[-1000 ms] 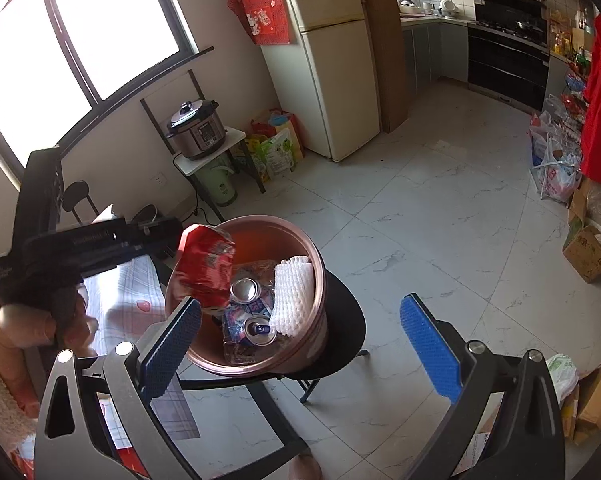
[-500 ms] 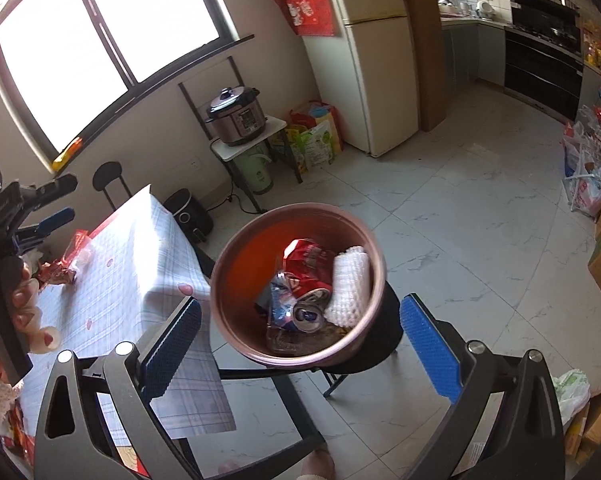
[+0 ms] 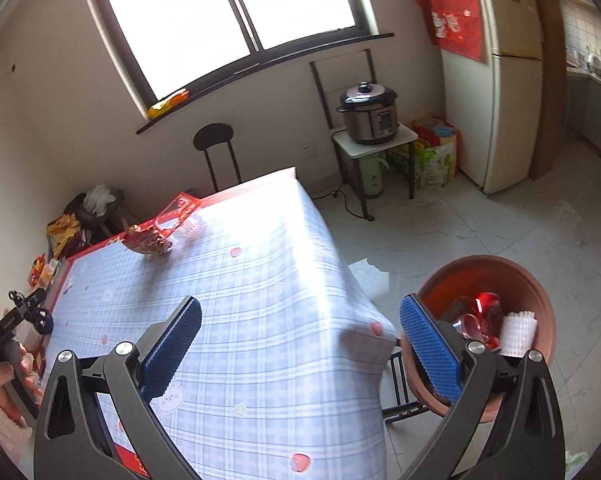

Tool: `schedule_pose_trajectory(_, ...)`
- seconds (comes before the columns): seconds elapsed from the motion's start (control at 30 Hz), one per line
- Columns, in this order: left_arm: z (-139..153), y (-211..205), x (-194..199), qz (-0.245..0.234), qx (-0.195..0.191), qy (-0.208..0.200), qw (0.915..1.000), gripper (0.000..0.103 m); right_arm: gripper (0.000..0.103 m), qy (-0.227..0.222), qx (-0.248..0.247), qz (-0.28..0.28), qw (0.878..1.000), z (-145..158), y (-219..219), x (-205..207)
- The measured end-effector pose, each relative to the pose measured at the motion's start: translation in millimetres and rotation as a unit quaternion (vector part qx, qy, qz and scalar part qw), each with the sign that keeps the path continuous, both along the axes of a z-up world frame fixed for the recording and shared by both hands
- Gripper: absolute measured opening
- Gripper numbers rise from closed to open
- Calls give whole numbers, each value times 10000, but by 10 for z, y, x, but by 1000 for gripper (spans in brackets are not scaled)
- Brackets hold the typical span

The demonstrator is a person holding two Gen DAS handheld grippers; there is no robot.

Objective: Collect trash
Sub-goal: 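Move both tools back over the table toward the paper bag, then grasp the brown paper bag with the left gripper while the right gripper grasps the red-printed plastic tray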

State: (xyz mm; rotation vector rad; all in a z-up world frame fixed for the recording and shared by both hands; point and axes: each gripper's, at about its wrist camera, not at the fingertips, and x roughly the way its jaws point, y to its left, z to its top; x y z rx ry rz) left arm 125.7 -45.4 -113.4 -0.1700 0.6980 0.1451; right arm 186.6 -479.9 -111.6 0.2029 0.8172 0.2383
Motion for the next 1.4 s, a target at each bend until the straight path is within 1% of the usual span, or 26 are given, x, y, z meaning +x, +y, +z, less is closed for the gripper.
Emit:
schedule_pose_trajectory(0.07, -4, 444, -112, 286, -139, 49, 9995, 95, 97, -19, -109, 134, 9998, 64, 298, 104)
schedule_pose_trajectory(0.13, -26, 785, -156, 544, -270, 58, 9981, 95, 97, -15, -64, 179, 9998, 114, 547, 222)
schedule_pose_trajectory(0.2, -37, 1017, -151, 658, -410, 7, 9970, 95, 97, -20, -2, 196, 9998, 152, 788, 336)
schedule_pose_trajectory(0.3, -86, 1164, -18, 615, -716, 17, 9955, 95, 97, -13, -1, 243, 9997, 172, 1102, 489)
schedule_pose_trajectory(0.33, -116, 1137, 23, 578, -803, 29, 9951, 95, 97, -14, -13, 264, 9996, 171, 1199, 537)
schedule_pose_trajectory(0.47, -205, 1044, 409, 329, -1086, 89, 9935, 95, 97, 28, -100, 360, 9993, 134, 1510, 678)
schedule_pose_trajectory(0.63, -370, 897, 1074, 8, -1513, 265, 9881, 95, 97, 127, -276, 381, 9988, 40, 1739, 769)
schedule_pose_trajectory(0.7, -463, 802, 1368, -16, -1661, 331, 9856, 95, 97, 196, -342, 331, 9987, -34, 1765, 787)
schedule_pose_trajectory(0.77, -581, 716, 1682, 61, -1833, 359, 9824, 97, 97, 269, -399, 260, 9985, -94, 1769, 821)
schedule_pose_trajectory(0.87, -795, 587, 2142, 100, -2208, 508, 9739, 97, 97, 394, -439, 121, 9982, -198, 1727, 859)
schedule_pose_trajectory(0.93, -924, 488, 2404, 90, -2271, 630, 9718, 97, 97, 475, -455, 24, 9978, -268, 1695, 881)
schedule_pose_trajectory(1.0, -1030, 407, 2604, 121, -2207, 656, 9731, 97, 97, 554, -506, -47, 9972, -339, 1676, 903)
schedule_pose_trajectory(1.07, -1142, 397, 2744, 267, -2159, 733, 9733, 97, 97, 622, -578, -79, 9964, -400, 1664, 927)
schedule_pose_trajectory(1.1, -1205, 426, 2794, 382, -2218, 785, 9712, 97, 97, 632, -628, -66, 9960, -421, 1664, 939)
schedule_pose_trajectory(1.17, -1340, 534, 2845, 653, -2452, 930, 9628, 97, 97, 651, -759, -21, 9950, -459, 1681, 964)
schedule_pose_trajectory(1.23, -1464, 631, 2842, 794, -2760, 1065, 9519, 97, 97, 707, -799, 26, 9943, -495, 1697, 1017)
schedule_pose_trajectory(1.27, -1505, 678, 2821, 792, -2860, 1096, 9486, 96, 97, 735, -784, 49, 9942, -513, 1713, 1051)
schedule_pose_trajectory(1.3, -1530, 708, 2794, 758, -2887, 1101, 9480, 96, 97, 755, -758, 84, 9942, -529, 1735, 1081)
schedule_pose_trajectory(1.33, -1544, 738, 2758, 667, -2894, 1072, 9488, 90, 97, 758, -724, 133, 9944, -544, 1768, 1118)
schedule_pose_trajectory(1.37, -1552, 766, 2720, 464, -2971, 1012, 9483, 82, 97, 749, -665, 189, 9948, -558, 1804, 1158)
schedule_pose_trajectory(1.4, -1552, 796, 2680, 239, -3085, 938, 9463, 72, 97, 755, -574, 243, 9952, -578, 1841, 1200)
